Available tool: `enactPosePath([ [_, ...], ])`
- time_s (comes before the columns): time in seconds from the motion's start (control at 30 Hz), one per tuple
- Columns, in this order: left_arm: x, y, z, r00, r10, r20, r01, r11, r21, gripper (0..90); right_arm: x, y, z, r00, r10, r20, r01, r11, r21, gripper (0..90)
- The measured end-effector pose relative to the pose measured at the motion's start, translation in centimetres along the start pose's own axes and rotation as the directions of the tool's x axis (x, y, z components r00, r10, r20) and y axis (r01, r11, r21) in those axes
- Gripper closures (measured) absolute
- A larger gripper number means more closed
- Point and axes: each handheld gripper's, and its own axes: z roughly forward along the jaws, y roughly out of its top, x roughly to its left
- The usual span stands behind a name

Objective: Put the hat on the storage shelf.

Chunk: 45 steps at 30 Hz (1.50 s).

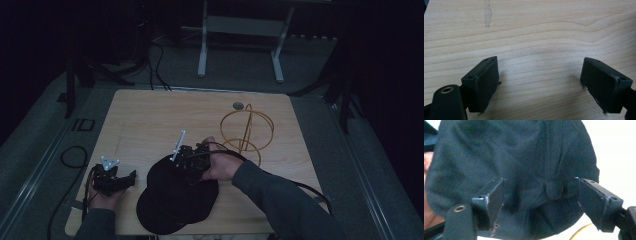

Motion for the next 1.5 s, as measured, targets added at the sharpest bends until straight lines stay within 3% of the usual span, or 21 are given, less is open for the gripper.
enactPosePath([
  [0.1,0.0,0.0,0.0,1.0,0.0,0.0,0.0,1.0,-0.001,15.2,-0.2,0.4,0.8,0.9997,-0.01,0.021,0.009,0.999,0.047,20.4],
  [0.13,0.0,0.0,0.0,1.0,0.0,0.0,0.0,1.0,-0.002,15.2,-0.4,0.8,1.5,1.0,0.006,0.003,-0.006,0.997,0.072,26.4],
  [0.17,0.0,0.0,0.0,1.0,0.0,0.0,0.0,1.0,-0.002,15.2,-0.4,0.8,1.5,1.0,0.006,0.003,-0.006,0.997,0.072,26.4],
  [0.2,0.0,0.0,0.0,1.0,0.0,0.0,0.0,1.0,-0.002,15.2,-0.6,0.9,2.1,0.9998,0.021,-0.004,-0.02,0.995,0.103,38.2],
  [0.23,0.0,0.0,0.0,1.0,0.0,0.0,0.0,1.0,-0.002,15.2,-0.8,0.9,2.2,0.9994,0.032,-0.012,-0.031,0.993,0.118,44.0],
  [0.27,0.0,0.0,0.0,1.0,0.0,0.0,0.0,1.0,-0.002,15.2,-0.8,0.9,2.2,0.9994,0.032,-0.012,-0.031,0.993,0.118,44.0],
  [0.33,0.0,0.0,0.0,1.0,0.0,0.0,0.0,1.0,-0.002,15.3,-1.2,0.8,2.4,0.998,0.052,-0.037,-0.046,0.988,0.148,58.1],
  [0.4,0.0,0.0,0.0,1.0,0.0,0.0,0.0,1.0,-0.001,15.2,-1.5,0.8,1.9,0.9965,0.056,-0.063,-0.046,0.988,0.15,63.4],
  [0.8,0.0,0.0,0.0,1.0,0.0,0.0,0.0,1.0,0.0,15.2,-1.4,0.1,-1.2,0.9938,0.057,-0.095,-0.045,0.991,0.129,66.0],
  [1.0,0.0,0.0,0.0,1.0,0.0,0.0,0.0,1.0,0.0,15.2,-0.8,0.7,-3.5,0.9941,0.039,-0.101,-0.025,0.991,0.134,66.8],
  [1.5,0.0,0.0,0.0,1.0,0.0,0.001,0.0,1.0,0.001,15.2,-0.4,0.6,-6.3,0.9915,0.049,-0.12,-0.037,0.995,0.096,66.8],
])
